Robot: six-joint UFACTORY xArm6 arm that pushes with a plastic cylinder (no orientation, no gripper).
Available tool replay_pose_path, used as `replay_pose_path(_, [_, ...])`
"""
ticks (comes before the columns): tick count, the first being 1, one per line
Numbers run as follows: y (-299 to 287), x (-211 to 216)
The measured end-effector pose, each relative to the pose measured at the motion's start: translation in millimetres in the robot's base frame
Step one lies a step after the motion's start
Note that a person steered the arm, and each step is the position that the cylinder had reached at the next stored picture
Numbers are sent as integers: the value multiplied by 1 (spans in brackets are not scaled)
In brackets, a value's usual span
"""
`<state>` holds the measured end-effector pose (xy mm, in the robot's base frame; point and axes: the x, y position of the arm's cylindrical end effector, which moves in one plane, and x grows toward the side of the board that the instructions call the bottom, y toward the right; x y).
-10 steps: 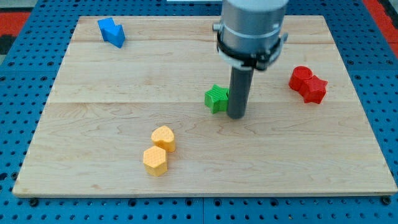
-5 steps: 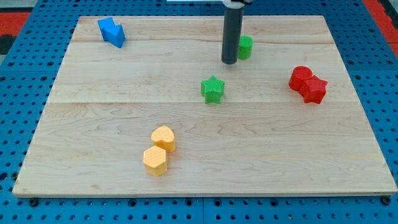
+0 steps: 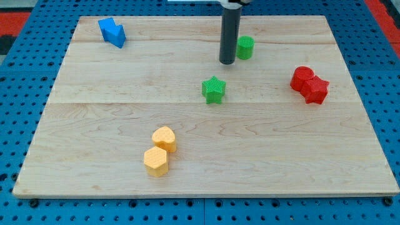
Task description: Separate the green circle from green star
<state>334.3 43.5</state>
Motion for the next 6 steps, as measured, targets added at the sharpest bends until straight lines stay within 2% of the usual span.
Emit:
replay_pose_path(1, [-3,-26])
replay_pose_path(4, [19,-34])
replay_pose_path(6, [94,-44])
